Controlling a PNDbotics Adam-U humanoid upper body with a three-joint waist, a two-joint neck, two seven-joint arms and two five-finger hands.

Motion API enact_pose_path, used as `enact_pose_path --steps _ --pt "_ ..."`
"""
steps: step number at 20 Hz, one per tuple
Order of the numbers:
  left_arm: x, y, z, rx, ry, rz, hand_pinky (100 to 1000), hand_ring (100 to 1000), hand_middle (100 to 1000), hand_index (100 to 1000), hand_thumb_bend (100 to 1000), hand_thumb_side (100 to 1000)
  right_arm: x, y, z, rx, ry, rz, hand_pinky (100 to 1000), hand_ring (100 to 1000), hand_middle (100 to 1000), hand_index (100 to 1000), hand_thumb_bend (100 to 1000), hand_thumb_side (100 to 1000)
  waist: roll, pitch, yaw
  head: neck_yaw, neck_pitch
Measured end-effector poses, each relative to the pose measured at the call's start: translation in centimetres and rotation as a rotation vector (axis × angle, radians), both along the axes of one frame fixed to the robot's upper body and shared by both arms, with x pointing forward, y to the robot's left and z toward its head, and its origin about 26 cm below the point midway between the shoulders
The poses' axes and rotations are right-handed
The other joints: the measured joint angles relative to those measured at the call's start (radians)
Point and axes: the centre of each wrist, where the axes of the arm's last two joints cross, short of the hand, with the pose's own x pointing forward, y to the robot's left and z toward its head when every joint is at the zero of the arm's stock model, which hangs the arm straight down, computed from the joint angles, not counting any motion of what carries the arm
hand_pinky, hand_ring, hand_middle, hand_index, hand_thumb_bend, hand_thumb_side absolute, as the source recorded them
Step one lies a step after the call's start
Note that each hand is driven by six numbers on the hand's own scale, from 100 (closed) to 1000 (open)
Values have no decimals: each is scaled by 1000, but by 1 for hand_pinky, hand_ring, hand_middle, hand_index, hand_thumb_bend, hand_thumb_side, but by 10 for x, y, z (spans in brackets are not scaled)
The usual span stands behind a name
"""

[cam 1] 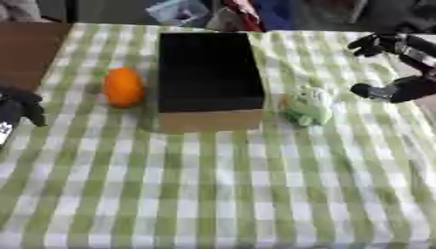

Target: Pick up objects on the table and place them in the box.

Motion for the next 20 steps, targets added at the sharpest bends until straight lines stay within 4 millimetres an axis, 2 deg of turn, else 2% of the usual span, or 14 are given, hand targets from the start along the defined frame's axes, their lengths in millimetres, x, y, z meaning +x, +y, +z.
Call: enact_pose_path --steps 6,20 --pt "0 0 0 3 2 -3 634 528 543 716 100 671 9 6 -4 -49 20 12 859 874 896 935 469 564 -1 0 3 0 0" --pt "0 0 -1 5 6 -6 634 529 544 716 100 671 23 17 -21 -140 71 33 861 877 897 939 476 599 1 -5 6 0 0"
